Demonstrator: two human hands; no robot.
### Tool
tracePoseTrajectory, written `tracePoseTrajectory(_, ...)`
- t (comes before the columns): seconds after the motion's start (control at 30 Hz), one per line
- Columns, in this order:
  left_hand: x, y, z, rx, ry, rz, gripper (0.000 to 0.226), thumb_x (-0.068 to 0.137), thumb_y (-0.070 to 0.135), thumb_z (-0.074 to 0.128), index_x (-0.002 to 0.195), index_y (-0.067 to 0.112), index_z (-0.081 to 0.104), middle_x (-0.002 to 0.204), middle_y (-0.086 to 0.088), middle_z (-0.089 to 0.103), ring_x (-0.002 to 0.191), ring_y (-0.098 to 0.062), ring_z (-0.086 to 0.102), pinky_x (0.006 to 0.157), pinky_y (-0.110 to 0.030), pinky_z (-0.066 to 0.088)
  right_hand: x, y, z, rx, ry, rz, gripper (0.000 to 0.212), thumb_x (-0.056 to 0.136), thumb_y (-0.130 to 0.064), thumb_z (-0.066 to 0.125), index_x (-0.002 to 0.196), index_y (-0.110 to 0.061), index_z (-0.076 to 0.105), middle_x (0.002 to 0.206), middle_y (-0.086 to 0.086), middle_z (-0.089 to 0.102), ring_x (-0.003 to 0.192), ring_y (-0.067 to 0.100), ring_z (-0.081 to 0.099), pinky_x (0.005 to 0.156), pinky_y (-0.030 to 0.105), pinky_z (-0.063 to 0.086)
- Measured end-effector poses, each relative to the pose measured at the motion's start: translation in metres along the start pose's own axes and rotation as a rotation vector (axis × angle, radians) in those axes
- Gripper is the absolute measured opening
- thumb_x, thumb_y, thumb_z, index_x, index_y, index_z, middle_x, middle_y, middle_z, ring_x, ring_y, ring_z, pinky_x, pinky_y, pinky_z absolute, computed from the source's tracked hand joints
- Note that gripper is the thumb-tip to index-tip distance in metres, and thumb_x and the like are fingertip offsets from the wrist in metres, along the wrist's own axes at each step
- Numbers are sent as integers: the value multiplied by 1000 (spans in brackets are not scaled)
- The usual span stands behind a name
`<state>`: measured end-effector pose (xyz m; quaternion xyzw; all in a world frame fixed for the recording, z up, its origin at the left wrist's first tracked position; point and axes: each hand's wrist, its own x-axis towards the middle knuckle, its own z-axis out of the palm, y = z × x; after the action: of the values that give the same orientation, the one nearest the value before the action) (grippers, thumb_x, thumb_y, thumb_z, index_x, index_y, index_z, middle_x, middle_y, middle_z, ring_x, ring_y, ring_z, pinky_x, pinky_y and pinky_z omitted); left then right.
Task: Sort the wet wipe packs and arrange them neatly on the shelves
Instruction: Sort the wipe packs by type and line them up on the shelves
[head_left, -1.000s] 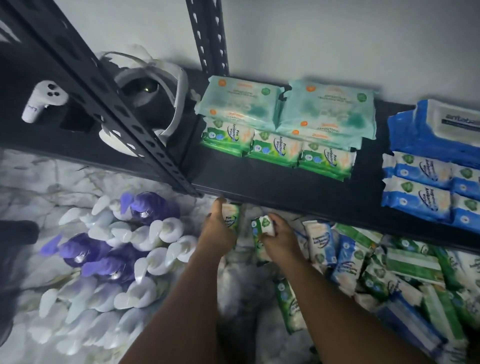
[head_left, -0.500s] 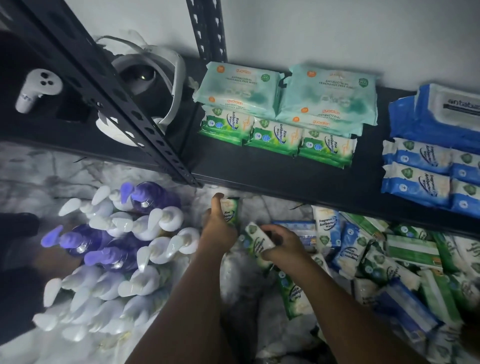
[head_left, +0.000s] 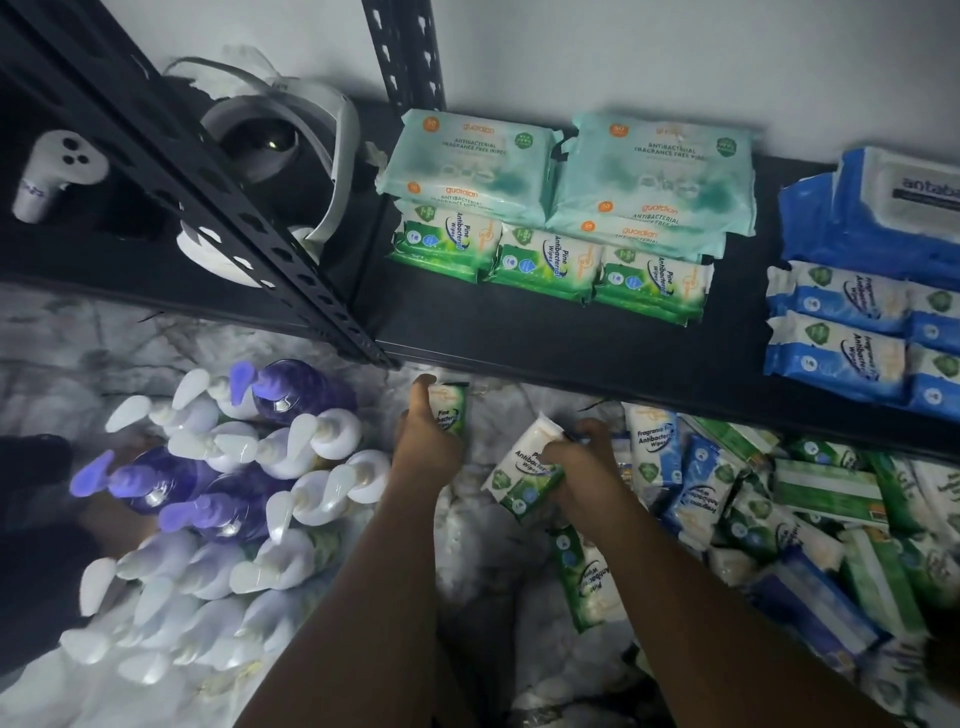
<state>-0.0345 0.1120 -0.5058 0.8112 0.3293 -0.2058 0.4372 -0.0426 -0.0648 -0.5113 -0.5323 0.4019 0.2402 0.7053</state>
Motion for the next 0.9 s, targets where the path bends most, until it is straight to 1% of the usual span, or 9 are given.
tracePoseTrajectory(0.07, -3, 7, -2, 58, 5, 16, 75, 76, 8, 57, 135, 46, 32, 115, -12, 59, 102, -35, 61, 87, -52, 57, 4, -2, 7, -177, -25, -45, 42, 71, 6, 67, 93, -27, 50, 113, 15, 60, 98, 40, 66, 75, 52, 55)
tracePoseTrajectory(0.13, -2, 12, -2, 126, 12, 26, 71, 82, 8, 57, 141, 40, 33, 113, -12, 59, 102, -35, 61, 89, -49, 56, 10, -2, 15, -294, 23, -147, 38, 75, 4, 75, 90, -26, 56, 105, 7, 68, 94, 30, 69, 79, 49, 60)
tracePoseTrajectory(0.2, 4, 17, -1, 223, 26, 41, 69, 86, 9, 58, 146, 34, 34, 111, -13, 60, 104, -36, 61, 91, -45, 55, 16, 0, 26, -345, 108, -273, 31, 83, -2, 76, 92, -28, 63, 99, -1, 72, 89, 18, 70, 71, 34, 61)
tracePoseTrajectory(0.27, 11, 19, -1, 352, 40, 55, 71, 87, 9, 59, 149, 32, 33, 117, -16, 62, 109, -36, 61, 92, -43, 54, 23, 6, 37, -364, 197, -365, 25, 88, -8, 73, 103, -28, 68, 100, -1, 73, 90, 16, 70, 63, 18, 54)
tracePoseTrajectory(0.33, 16, 20, -2, 485, 47, 62, 76, 87, 4, 60, 152, 31, 31, 133, -19, 52, 119, -35, 57, 97, -42, 53, 32, 13, 44, -435, 268, -438, 25, 89, -10, 72, 110, -24, 69, 102, 0, 71, 96, 22, 69, 73, 24, 55)
tracePoseTrajectory(0.4, 20, 20, -4, 580, 74, 84, 72, 87, -1, 58, 149, 28, 37, 143, -18, 38, 125, -36, 51, 99, -42, 50, 35, 18, 48, -587, 247, -488, 41, 83, -6, 72, 121, -20, 66, 112, 4, 66, 104, 26, 64, 88, 36, 56)
tracePoseTrajectory(0.47, 22, 21, -7, 634, 93, 116, 69, 88, -1, 56, 148, 28, 40, 140, -16, 40, 125, -37, 52, 99, -43, 49, 34, 23, 48, -837, 191, -554, 65, 74, -1, 73, 135, -17, 58, 126, 10, 55, 112, 29, 56, 98, 41, 51)
tracePoseTrajectory(0.53, 25, 20, -9, 652, 87, 131, 74, 88, -1, 54, 153, 31, 37, 136, -16, 47, 123, -37, 55, 99, -43, 49, 33, 27, 47, -998, 189, -630, 74, 71, -1, 74, 140, -12, 51, 131, 13, 49, 117, 32, 52, 103, 40, 46)
tracePoseTrajectory(0.9, 29, 13, -7, 676, 92, 204, 70, 87, 2, 59, 149, 32, 45, 120, -14, 62, 110, -35, 63, 93, -41, 53, 40, 28, 51, -1084, 180, -689, 73, 88, -14, 74, 151, -3, 39, 154, 14, 36, 136, 31, 44, 115, 32, 34)
